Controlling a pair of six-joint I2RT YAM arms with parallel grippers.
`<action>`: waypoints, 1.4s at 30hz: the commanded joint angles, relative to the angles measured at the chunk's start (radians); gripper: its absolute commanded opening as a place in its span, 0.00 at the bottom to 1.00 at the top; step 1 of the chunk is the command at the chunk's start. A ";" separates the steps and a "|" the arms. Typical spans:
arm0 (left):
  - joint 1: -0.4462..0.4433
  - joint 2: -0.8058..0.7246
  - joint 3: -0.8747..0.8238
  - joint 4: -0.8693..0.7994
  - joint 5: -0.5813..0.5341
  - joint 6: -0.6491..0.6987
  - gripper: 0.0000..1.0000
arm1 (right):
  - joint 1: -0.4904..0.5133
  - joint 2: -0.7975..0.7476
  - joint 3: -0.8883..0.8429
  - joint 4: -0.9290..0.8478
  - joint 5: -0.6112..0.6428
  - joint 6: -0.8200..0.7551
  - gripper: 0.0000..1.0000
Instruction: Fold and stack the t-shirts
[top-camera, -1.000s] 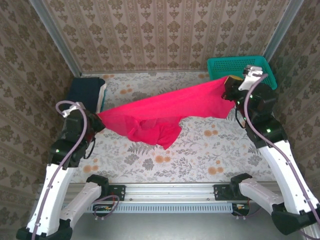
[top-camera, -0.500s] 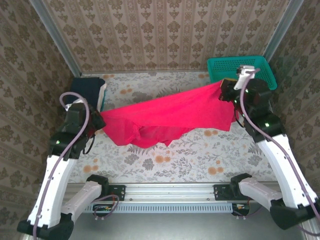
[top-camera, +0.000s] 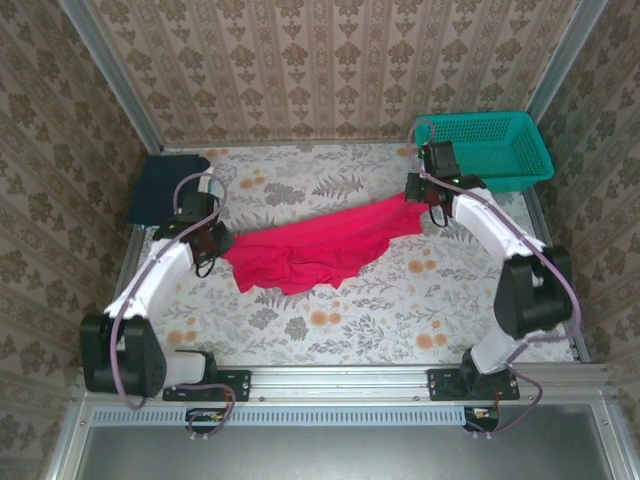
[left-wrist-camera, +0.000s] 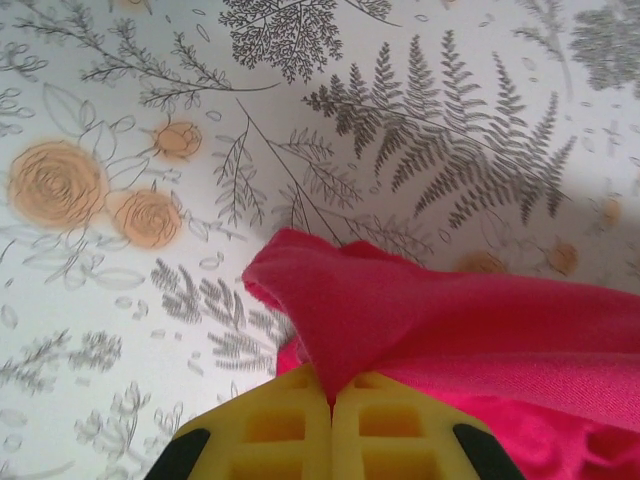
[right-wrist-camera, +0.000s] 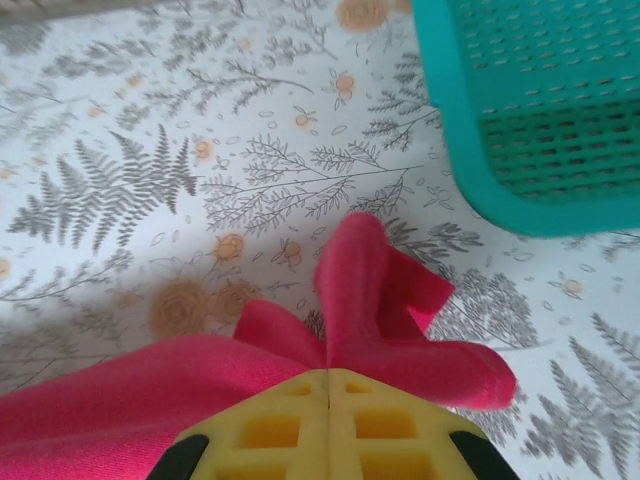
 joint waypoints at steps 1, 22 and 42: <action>0.025 0.099 0.079 0.088 -0.005 0.046 0.00 | -0.005 0.093 0.124 0.061 -0.006 -0.012 0.00; 0.032 0.111 -0.068 0.203 0.062 0.078 0.70 | 0.016 -0.139 -0.143 0.195 -0.097 0.011 0.75; 0.060 0.195 -0.108 0.326 0.187 0.043 0.32 | 0.014 -0.229 -0.238 0.173 -0.083 0.042 0.77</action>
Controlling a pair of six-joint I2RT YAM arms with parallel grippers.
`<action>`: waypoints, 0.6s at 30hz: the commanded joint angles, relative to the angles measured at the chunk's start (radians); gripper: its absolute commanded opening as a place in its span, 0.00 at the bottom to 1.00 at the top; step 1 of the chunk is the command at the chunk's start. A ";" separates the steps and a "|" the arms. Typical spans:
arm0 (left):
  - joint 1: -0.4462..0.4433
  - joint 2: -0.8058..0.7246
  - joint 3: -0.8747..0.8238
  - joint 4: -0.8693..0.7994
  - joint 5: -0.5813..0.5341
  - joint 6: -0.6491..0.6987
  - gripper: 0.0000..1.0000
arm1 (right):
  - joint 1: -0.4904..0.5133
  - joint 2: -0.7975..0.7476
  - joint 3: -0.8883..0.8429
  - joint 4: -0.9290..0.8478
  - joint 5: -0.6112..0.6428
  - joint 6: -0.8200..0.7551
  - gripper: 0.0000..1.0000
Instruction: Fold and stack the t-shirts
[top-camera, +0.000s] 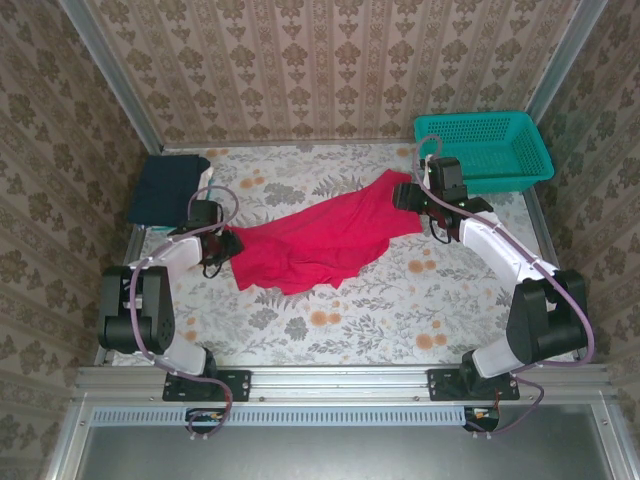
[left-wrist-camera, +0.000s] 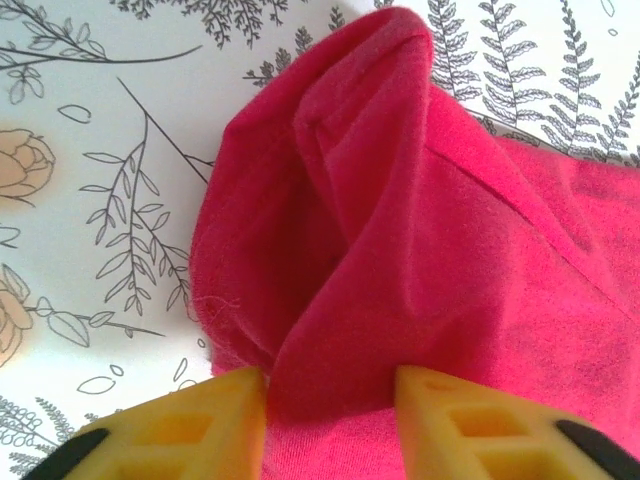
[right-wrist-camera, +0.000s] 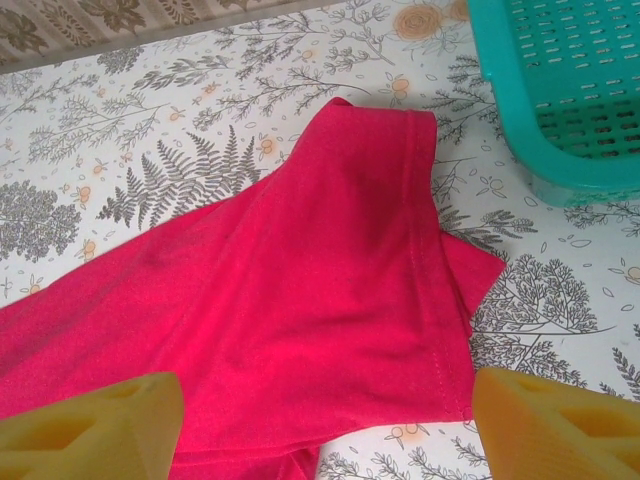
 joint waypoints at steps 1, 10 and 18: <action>0.007 -0.006 0.011 0.014 0.033 -0.018 0.29 | 0.002 -0.014 0.016 0.003 0.001 0.012 0.77; 0.010 -0.083 -0.011 -0.015 0.025 -0.024 0.00 | 0.001 -0.006 -0.002 0.015 0.011 0.031 0.77; 0.017 -0.203 -0.025 -0.069 0.003 -0.040 0.00 | 0.000 0.103 -0.041 0.019 0.089 0.134 0.72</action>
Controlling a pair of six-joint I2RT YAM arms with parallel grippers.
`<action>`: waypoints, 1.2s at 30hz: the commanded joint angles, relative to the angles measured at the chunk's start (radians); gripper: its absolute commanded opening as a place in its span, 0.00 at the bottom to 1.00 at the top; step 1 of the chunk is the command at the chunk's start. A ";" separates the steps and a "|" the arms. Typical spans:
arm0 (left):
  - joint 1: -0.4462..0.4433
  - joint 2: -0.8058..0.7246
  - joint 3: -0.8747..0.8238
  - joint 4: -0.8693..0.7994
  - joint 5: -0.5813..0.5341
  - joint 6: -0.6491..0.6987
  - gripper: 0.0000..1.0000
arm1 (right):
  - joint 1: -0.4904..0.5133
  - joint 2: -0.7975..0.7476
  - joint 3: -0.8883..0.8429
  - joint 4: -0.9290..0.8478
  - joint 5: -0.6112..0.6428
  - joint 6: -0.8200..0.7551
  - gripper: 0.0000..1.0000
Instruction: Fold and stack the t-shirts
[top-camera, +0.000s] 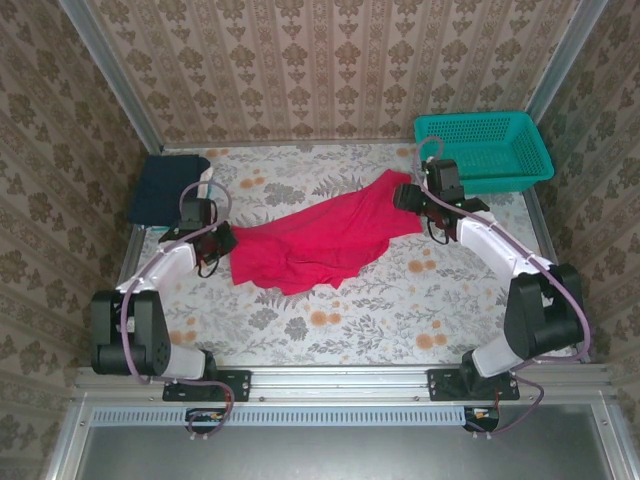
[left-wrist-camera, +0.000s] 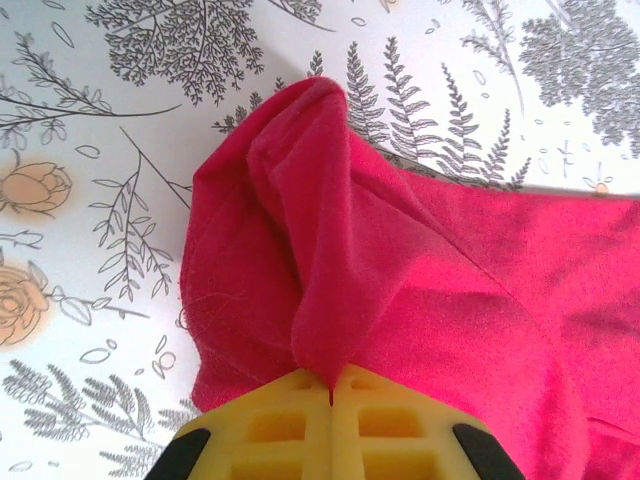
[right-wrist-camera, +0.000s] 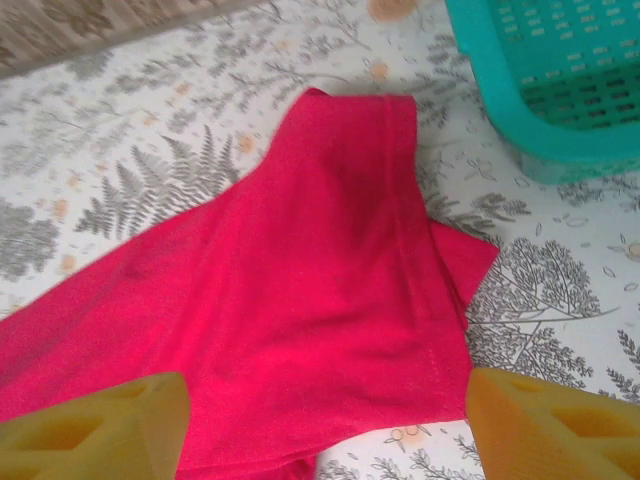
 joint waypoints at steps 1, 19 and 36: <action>0.014 -0.059 -0.018 -0.045 -0.019 -0.014 0.00 | 0.000 0.074 -0.026 -0.012 0.072 0.069 0.70; 0.030 -0.103 -0.042 -0.035 -0.006 -0.023 0.00 | -0.052 0.300 -0.055 0.099 -0.113 0.199 0.54; 0.034 -0.120 -0.043 -0.028 -0.010 -0.031 0.00 | -0.065 0.279 -0.051 0.119 -0.132 0.186 0.00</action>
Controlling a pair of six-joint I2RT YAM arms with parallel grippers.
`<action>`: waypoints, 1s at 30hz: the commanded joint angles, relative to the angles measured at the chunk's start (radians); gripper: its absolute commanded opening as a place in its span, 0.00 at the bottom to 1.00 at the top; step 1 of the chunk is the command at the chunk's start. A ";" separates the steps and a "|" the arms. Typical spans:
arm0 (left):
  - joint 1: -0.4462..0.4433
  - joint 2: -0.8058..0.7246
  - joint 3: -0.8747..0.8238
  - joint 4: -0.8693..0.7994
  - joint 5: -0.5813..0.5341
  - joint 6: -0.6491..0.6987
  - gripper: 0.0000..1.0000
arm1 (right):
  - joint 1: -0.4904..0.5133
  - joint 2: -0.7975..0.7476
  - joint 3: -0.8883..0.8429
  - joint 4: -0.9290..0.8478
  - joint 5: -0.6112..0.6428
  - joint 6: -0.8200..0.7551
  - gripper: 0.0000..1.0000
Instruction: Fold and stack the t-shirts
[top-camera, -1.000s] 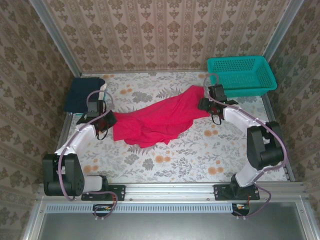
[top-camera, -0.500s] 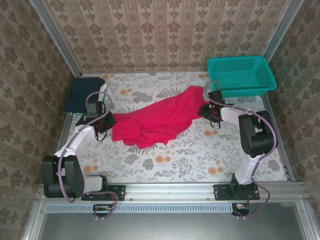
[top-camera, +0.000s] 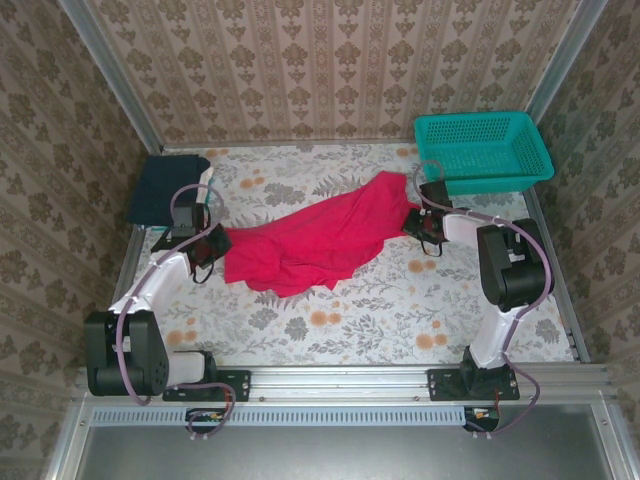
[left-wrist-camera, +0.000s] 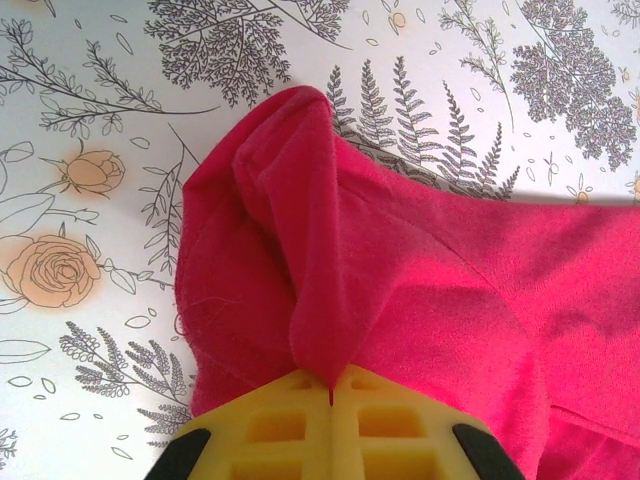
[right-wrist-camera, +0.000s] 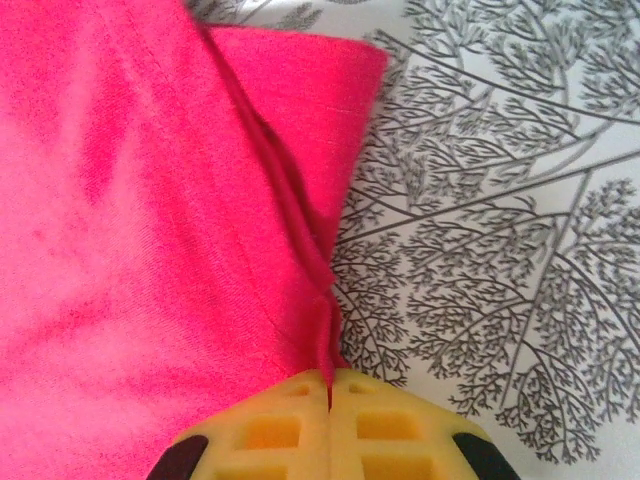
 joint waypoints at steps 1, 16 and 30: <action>0.008 -0.044 -0.007 -0.010 -0.020 -0.026 0.00 | 0.005 -0.053 0.001 0.010 -0.027 -0.003 0.00; 0.022 -0.313 0.242 -0.172 -0.111 0.024 0.00 | 0.003 -0.726 0.056 -0.079 0.048 -0.203 0.00; 0.032 -0.375 0.779 -0.376 -0.048 0.100 0.00 | 0.002 -0.961 0.478 -0.273 0.044 -0.389 0.00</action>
